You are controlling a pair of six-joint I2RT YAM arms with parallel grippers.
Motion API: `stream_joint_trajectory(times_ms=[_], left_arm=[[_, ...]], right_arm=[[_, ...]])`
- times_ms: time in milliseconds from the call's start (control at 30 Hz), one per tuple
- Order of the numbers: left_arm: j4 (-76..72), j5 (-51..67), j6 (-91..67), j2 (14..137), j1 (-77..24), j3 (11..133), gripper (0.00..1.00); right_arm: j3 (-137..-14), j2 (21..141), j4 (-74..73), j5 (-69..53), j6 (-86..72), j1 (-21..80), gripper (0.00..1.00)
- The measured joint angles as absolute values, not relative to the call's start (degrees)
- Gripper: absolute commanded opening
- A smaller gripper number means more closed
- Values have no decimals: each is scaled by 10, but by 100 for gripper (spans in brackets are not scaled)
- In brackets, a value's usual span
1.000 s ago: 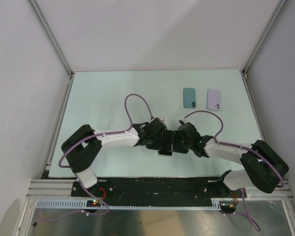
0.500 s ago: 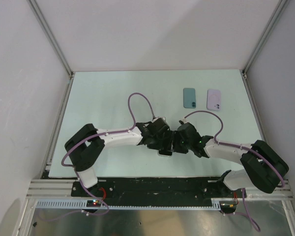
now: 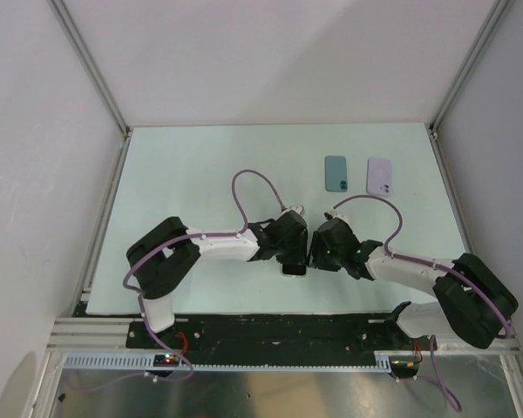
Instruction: Put the phone into the phone case
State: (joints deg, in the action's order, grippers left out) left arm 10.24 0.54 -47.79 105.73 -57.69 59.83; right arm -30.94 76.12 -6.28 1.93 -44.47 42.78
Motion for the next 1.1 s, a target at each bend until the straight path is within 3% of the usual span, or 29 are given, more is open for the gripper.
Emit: stream_joint_trajectory(times_ms=[400, 667, 867, 1100], left_arm=[[25, 7, -494, 1040, -575, 572, 1], [116, 5, -458, 994, -550, 573, 27], [164, -13, -425, 946, -484, 618, 30], [178, -10, -384, 988, -429, 684, 31]], right_arm=[[-308, 745, -91, 49, -439, 423, 46], [-309, 719, -65, 1, -436, 367, 47], [-334, 749, -49, -17, -422, 332, 48], [-388, 839, -32, -31, -401, 315, 48]])
